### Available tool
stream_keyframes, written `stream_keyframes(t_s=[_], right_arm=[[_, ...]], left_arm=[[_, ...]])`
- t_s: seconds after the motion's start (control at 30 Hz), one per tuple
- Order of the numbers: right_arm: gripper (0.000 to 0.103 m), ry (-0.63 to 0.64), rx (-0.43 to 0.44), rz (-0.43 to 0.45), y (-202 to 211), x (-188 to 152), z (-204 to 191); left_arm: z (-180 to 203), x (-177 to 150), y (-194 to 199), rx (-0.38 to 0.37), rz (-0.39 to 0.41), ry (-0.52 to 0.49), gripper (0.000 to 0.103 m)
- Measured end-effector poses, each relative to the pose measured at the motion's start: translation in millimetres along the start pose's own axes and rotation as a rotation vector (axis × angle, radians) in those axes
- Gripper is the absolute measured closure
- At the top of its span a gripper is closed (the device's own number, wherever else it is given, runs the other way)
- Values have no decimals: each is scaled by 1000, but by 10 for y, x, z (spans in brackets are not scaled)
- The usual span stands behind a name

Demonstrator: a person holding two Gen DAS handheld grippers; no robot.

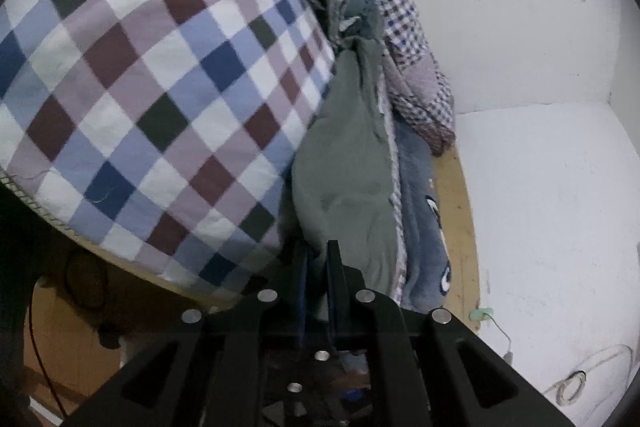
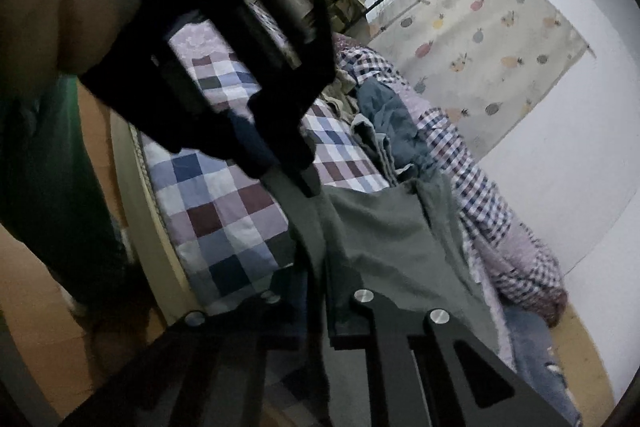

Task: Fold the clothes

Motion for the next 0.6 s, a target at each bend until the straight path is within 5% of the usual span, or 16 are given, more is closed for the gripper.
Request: stream_keyframes(t_s=[0.1, 0.17, 0.23, 0.6], right_arm=[[99, -43, 38, -1, -6, -2, 69], [99, -83, 62, -1, -9, -7, 141], [99, -117, 74, -1, -10, -14, 207], [100, -167, 100, 17, 64, -3, 302]], left_arm=[[3, -7, 20, 3, 16, -3, 88], [-17, -11, 56, 4, 37, 13, 48], [-59, -19, 87, 10, 61, 41, 33], [94, -179, -11, -45, 57, -20, 33]])
Point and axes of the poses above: each gripper's, at about its wrist camera, not at the fingertips, and y roughly against the way its jaws point, z to its right, x to its top, the point moved 3 cm from there along -y, roughly the way its jaws point, and after that the axes turned 8 degrees about y, right-handed, at the moved point
